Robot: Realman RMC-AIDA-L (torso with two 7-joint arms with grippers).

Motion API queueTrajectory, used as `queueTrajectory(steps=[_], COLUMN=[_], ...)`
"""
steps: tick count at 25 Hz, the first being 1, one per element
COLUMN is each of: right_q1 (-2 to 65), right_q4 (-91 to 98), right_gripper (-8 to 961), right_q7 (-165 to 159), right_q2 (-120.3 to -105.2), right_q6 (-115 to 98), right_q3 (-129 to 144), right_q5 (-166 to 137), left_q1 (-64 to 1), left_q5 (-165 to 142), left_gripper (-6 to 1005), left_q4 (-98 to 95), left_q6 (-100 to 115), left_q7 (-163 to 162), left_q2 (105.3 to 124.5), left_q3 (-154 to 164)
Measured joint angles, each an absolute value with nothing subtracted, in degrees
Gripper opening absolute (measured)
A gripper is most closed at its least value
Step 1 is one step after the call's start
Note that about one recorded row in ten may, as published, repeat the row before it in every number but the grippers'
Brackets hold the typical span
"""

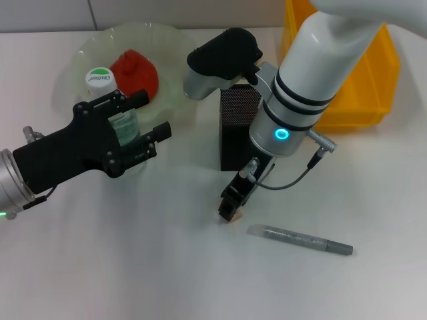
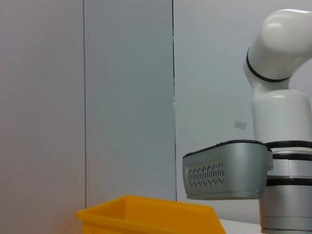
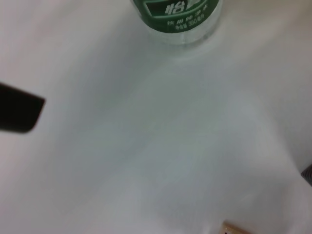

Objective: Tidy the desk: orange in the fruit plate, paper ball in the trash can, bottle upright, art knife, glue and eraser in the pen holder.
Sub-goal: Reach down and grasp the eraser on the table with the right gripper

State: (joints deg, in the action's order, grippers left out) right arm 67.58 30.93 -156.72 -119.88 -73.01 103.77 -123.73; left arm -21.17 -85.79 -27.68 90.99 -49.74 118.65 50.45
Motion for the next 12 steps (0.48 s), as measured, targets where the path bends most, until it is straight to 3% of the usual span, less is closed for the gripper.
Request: queueTrajectory(steps=[12], right_q1=[67.6], right_q4=[30.9], right_gripper=[402], right_q7=[-156.5], right_q2=[-119.88], right_q6=[-72.6], right_q3=[104.5], right_q5=[-123.1], left_q1=[-21.8], left_q5=[-85.8], left_gripper=[647], left_q4=[-27.5], left_q6=[90.9], left_q7=[-49.7], left_q2=[118.65], left_q3=[50.4])
